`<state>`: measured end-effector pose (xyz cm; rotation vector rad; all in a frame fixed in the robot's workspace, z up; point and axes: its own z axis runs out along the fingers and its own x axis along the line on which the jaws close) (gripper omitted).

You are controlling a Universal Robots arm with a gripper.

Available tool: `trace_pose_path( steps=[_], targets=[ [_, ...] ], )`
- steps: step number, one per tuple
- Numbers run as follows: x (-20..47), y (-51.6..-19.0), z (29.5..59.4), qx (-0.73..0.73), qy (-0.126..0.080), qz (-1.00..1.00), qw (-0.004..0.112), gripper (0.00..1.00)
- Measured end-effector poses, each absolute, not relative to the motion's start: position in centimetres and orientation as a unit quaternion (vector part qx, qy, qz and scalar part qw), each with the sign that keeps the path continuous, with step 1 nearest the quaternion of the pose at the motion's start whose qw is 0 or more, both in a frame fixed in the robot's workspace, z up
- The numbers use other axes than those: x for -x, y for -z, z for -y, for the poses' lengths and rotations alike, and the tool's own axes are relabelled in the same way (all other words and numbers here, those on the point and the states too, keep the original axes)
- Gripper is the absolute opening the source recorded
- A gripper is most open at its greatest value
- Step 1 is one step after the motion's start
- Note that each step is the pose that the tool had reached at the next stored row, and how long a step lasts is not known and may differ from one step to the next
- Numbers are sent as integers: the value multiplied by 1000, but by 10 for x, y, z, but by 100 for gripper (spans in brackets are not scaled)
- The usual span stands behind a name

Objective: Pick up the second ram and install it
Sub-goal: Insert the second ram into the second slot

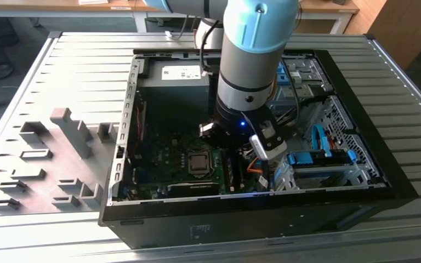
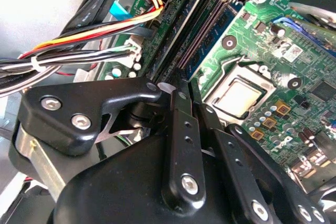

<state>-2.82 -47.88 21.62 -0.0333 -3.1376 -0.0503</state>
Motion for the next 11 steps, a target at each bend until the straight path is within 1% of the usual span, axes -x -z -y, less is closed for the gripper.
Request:
trace_pose_path(
  steps=[11],
  targets=[
    [28, -216, 479, 5, 15, 1000, 2, 14]
  ],
)
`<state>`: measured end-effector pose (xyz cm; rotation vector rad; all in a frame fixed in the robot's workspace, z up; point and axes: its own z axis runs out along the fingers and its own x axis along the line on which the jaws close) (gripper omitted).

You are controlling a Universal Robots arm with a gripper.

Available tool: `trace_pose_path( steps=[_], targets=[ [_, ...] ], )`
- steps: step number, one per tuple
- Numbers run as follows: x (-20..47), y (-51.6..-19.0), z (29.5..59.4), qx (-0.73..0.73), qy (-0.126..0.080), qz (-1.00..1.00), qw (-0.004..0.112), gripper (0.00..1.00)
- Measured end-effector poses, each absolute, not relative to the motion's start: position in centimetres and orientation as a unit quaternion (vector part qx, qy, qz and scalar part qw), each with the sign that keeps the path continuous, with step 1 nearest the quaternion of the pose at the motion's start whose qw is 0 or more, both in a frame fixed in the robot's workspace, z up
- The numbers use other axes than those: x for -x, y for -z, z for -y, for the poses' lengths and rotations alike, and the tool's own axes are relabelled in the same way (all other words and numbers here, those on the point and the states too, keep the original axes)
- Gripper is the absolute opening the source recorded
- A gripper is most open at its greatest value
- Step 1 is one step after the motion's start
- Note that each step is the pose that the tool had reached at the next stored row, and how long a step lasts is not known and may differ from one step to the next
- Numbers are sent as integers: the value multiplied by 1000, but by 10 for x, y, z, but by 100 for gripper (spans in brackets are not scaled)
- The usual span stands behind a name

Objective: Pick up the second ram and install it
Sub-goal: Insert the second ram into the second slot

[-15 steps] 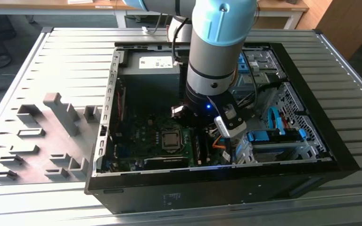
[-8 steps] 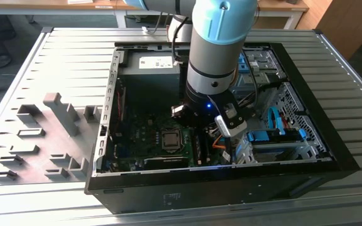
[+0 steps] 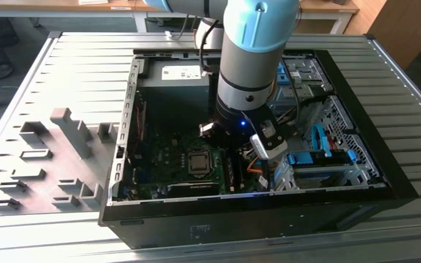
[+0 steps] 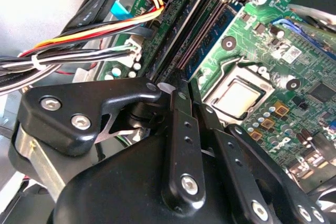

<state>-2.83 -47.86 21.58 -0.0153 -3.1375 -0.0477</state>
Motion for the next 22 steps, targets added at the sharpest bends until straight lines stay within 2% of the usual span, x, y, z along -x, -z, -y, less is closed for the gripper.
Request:
trace_pose_path(
  steps=[17, 18, 19, 22],
  targets=[
    [28, -207, 479, 5, 15, 1000, 2, 14],
    [28, -207, 479, 5, 15, 1000, 2, 15],
    [28, -207, 479, 5, 15, 1000, 2, 21],
    [28, -208, 479, 5, 15, 1000, 2, 21]
  ],
)
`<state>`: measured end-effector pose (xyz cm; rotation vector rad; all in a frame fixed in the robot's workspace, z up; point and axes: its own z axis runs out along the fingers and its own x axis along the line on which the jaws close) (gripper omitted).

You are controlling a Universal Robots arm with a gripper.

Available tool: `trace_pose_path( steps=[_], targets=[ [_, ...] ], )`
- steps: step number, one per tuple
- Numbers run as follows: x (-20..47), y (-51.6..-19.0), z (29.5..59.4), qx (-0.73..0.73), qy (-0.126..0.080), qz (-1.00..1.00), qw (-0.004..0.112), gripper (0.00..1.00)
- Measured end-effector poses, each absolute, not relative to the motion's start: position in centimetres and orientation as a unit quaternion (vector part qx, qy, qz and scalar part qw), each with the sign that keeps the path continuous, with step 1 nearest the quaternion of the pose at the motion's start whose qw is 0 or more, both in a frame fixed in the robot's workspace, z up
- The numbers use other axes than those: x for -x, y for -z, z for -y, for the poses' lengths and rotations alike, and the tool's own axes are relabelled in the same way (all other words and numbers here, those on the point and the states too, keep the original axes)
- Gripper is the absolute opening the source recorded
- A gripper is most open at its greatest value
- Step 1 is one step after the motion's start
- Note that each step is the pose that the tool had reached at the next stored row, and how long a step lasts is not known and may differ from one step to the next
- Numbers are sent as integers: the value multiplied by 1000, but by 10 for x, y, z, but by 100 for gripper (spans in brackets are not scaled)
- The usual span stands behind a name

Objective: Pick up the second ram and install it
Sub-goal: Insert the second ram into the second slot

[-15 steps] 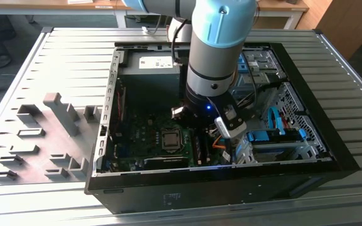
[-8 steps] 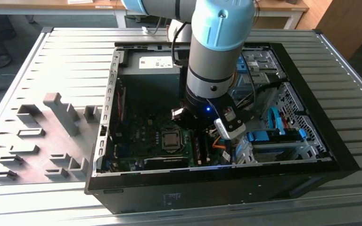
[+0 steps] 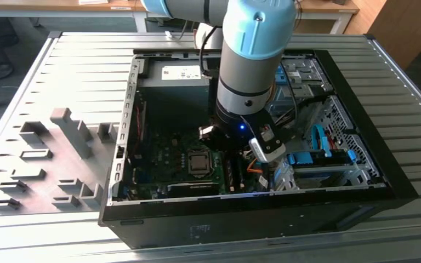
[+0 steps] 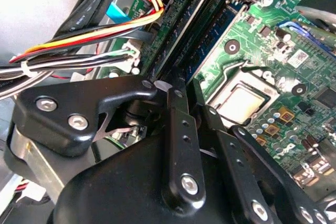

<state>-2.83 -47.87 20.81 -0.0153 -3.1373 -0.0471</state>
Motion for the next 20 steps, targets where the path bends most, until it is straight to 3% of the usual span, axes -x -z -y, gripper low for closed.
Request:
trace_pose_path(
  steps=[9, 11, 20],
  targets=[
    [28, -245, 474, 5, 15, 1000, 2, 20],
    [28, -253, 471, 5, 15, 1000, 2, 11],
    [28, -255, 471, 5, 15, 1000, 2, 11]
  ],
)
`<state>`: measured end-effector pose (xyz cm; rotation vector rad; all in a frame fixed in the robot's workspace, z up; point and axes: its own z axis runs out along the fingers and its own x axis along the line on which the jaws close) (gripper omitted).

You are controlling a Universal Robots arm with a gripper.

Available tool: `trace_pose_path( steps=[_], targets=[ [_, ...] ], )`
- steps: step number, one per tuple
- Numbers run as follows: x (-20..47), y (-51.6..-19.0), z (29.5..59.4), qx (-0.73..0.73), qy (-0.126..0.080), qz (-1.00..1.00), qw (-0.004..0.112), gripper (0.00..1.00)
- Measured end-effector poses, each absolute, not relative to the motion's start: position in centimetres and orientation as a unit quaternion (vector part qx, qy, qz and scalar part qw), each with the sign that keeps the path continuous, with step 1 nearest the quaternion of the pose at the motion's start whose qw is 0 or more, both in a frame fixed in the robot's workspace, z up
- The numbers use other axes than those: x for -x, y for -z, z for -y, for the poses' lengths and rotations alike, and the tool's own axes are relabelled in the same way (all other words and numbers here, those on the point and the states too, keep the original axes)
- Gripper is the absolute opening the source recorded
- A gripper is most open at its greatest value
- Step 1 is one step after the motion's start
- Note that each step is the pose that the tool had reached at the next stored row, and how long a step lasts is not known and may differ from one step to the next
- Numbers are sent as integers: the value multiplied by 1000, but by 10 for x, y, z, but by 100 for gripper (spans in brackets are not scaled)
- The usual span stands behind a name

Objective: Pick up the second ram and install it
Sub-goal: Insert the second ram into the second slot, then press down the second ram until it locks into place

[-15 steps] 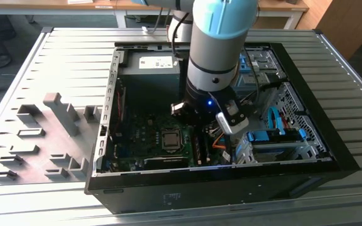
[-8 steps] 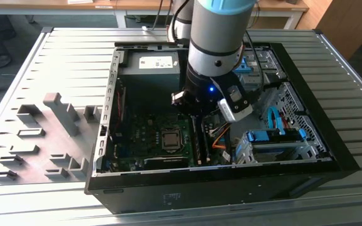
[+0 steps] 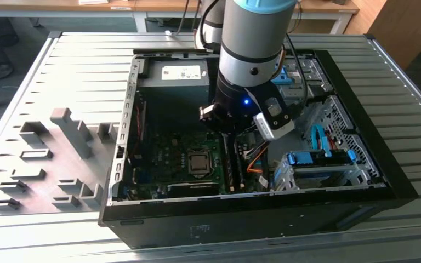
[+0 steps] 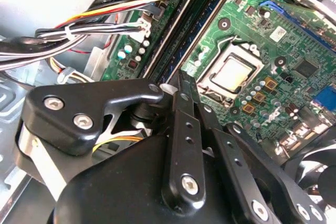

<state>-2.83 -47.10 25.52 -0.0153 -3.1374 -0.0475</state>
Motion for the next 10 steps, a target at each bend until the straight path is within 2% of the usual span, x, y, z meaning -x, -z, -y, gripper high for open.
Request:
trace_pose_path(
  steps=[10],
  targets=[
    [28, -254, 469, 5, 16, 1000, 2, 11]
  ],
)
